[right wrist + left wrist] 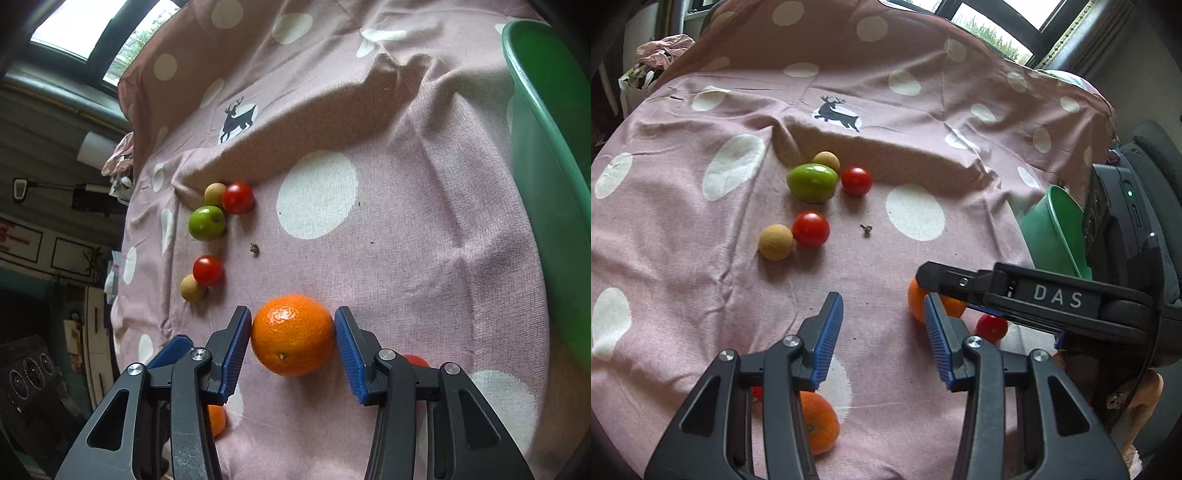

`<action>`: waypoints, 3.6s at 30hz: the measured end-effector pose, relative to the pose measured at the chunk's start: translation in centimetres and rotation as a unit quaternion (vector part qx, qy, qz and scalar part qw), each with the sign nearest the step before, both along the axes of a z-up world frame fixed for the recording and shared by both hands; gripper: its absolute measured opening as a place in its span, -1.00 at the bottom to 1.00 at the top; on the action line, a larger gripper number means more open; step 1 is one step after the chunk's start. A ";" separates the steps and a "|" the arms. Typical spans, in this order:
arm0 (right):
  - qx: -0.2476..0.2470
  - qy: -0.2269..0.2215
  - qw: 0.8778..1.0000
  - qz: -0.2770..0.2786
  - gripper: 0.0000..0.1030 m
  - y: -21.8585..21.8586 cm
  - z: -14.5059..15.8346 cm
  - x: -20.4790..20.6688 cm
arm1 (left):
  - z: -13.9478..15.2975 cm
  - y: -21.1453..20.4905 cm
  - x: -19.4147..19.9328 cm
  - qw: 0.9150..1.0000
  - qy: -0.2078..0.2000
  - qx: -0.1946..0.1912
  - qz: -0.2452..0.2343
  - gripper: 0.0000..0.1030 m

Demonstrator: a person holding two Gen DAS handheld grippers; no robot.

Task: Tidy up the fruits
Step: 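Close the right gripper on the large orange and lift it, then carry the orange with the right gripper over the green bowl, then lower the orange into the bowl and open the right gripper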

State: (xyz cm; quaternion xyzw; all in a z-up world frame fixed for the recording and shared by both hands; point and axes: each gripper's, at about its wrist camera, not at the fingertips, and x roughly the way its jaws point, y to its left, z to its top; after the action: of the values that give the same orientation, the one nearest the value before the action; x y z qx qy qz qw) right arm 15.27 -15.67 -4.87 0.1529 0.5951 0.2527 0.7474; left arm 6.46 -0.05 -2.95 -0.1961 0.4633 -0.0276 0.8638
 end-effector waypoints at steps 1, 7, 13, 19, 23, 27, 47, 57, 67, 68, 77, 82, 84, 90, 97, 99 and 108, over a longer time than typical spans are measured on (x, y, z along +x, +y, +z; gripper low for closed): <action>-0.001 -0.002 1.000 0.000 -0.07 0.1 0.0 0.0 | -0.1 -0.4 0.1 1.000 0.001 -0.004 -0.009 -0.14; 0.000 0.000 1.000 0.002 -0.07 0.2 -0.2 0.2 | -0.6 -2.3 0.6 0.998 0.001 -0.027 -0.049 -0.14; 0.009 0.007 1.000 0.001 -0.07 -0.2 -0.4 0.3 | -1.6 -3.3 1.4 0.998 0.016 -0.024 -0.061 -0.14; 0.012 0.006 1.000 0.000 -0.07 -0.3 -0.4 0.3 | -2.2 -3.4 1.8 0.998 0.018 -0.021 -0.059 -0.24; 0.007 0.001 1.000 -0.006 -0.07 -0.4 -0.1 0.1 | -1.9 -3.9 1.6 0.998 0.008 -0.012 -0.064 -0.25; 0.024 -0.020 0.999 -0.008 -0.07 -0.8 1.4 -0.4 | -0.3 -4.2 0.9 0.998 -0.021 -0.003 -0.062 -0.26; 0.063 -0.175 0.971 -0.148 -0.06 -12.3 10.0 -2.0 | 7.7 -14.9 3.4 0.971 -0.151 0.023 -0.184 -0.26; 0.054 -0.172 0.961 -0.210 -0.06 -17.9 9.3 -2.3 | 7.3 -20.4 5.1 0.953 -0.143 0.032 -0.264 -0.26; 0.048 -0.144 0.958 -0.245 -0.05 -20.6 7.8 -1.8 | 6.1 -22.8 6.5 0.947 -0.127 0.025 -0.294 -0.26; 0.045 -0.141 0.958 -0.247 -0.05 -20.8 7.6 -1.8 | 5.9 -22.9 6.6 0.947 -0.125 0.022 -0.296 -0.26; 0.024 -0.124 0.958 -0.257 -0.05 -21.3 6.7 -1.3 | 4.8 -23.6 7.6 0.946 -0.104 0.004 -0.308 -0.26; 0.014 -0.117 0.959 -0.258 -0.05 -21.3 6.4 -1.1 | 4.4 -23.7 7.9 0.946 -0.096 -0.004 -0.310 -0.26; 0.010 -0.115 0.959 -0.259 -0.05 -21.3 6.3 -1.1 | 4.3 -23.7 8.0 0.946 -0.093 -0.007 -0.311 -0.26; 0.001 -0.106 0.959 -0.262 -0.05 -21.4 6.0 -0.9 | 3.8 -23.8 8.3 0.946 -0.084 -0.016 -0.313 -0.27; -0.008 -0.100 0.959 -0.265 -0.05 -21.4 5.7 -0.8 | 3.5 -23.9 8.4 0.946 -0.078 -0.025 -0.314 -0.27; -0.010 -0.099 0.959 -0.264 -0.05 -21.4 5.8 -0.8 | 3.4 -23.9 8.5 0.946 -0.077 -0.026 -0.314 -0.27; -0.020 -0.094 0.960 -0.262 -0.05 -21.2 5.8 -0.6 | 3.2 -23.9 8.7 0.948 -0.065 -0.037 -0.310 -0.27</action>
State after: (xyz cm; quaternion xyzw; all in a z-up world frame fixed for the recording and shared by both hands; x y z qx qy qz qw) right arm 14.64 -36.90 0.90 0.2645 0.4658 0.0490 0.8430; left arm 15.15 -23.92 0.22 -0.0726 0.4427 -0.3239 0.8329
